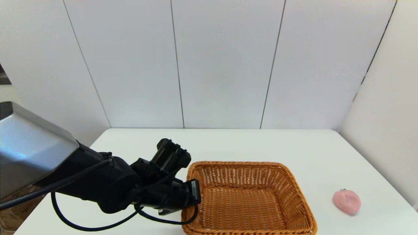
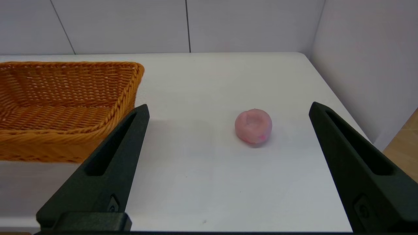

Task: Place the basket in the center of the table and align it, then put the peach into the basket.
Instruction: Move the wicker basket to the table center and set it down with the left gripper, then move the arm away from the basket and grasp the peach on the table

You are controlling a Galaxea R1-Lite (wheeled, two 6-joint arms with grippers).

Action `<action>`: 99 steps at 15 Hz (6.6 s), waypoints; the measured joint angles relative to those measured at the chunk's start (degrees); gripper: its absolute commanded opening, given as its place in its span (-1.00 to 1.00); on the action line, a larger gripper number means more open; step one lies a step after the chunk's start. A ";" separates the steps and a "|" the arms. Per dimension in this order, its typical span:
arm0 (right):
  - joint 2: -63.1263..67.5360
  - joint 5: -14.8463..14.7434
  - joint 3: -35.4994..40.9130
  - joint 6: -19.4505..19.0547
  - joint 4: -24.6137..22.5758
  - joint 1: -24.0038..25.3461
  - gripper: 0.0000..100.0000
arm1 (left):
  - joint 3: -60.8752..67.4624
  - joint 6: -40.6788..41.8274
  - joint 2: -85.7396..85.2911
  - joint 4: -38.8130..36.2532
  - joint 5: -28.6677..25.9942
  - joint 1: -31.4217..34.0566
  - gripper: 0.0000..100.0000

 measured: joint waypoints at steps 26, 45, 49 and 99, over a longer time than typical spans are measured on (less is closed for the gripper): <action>0.00 0.00 0.00 0.05 0.04 0.00 1.00 | 2.72 2.50 3.21 -4.63 0.16 0.57 -1.00; 0.00 0.02 0.00 0.05 0.06 0.00 1.00 | 2.52 2.15 -3.55 -5.91 2.07 3.45 1.00; 0.00 0.02 0.00 0.02 0.04 0.00 1.00 | 1.79 9.20 -21.74 -1.38 2.15 8.59 1.00; 111.70 -10.52 -28.28 -1.57 -28.83 -9.72 1.00 | 48.23 43.44 -112.47 8.84 11.29 39.31 1.00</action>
